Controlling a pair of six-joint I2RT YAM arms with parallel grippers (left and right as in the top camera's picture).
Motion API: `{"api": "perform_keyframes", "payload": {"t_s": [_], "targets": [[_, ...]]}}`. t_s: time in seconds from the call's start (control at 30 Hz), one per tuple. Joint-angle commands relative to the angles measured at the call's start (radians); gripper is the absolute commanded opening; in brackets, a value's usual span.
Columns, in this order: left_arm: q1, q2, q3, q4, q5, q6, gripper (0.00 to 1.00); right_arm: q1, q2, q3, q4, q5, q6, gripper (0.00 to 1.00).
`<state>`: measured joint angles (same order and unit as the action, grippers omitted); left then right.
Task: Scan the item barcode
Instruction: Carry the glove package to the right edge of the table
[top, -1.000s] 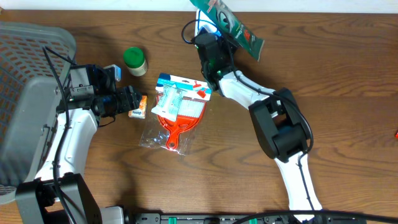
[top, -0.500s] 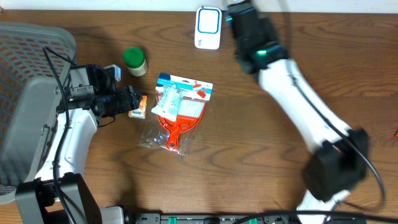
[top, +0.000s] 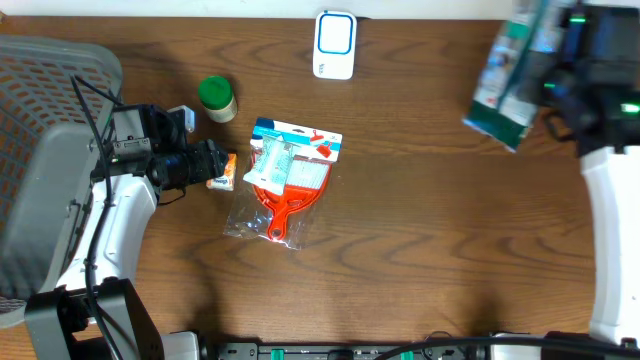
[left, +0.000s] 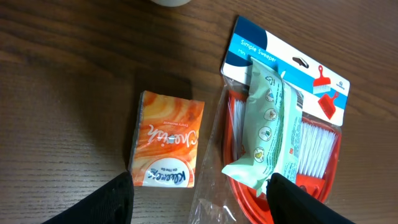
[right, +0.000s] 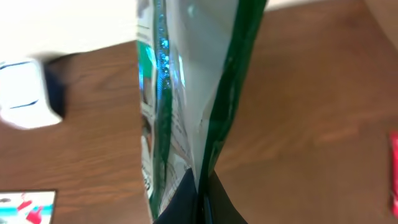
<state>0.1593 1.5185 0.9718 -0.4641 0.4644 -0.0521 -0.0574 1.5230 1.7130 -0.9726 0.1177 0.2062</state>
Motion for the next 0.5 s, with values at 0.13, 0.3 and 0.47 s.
{"api": "perform_keyframes", "payload": {"t_s": [0.13, 0.3, 0.47], "targets": [[0.008, -0.007, -0.007, -0.008, -0.009, -0.013, 0.69, -0.27, 0.012, -0.013, -0.002, -0.062, 0.002, 0.01], [0.008, -0.007, -0.007, -0.01, -0.008, -0.044, 0.68, -0.394, 0.06, -0.013, 0.072, -0.016, -0.08, 0.01], [0.007, -0.007, -0.007, -0.014, -0.008, -0.058, 0.69, -0.463, 0.146, -0.013, 0.143, -0.069, -0.142, 0.01]]}}
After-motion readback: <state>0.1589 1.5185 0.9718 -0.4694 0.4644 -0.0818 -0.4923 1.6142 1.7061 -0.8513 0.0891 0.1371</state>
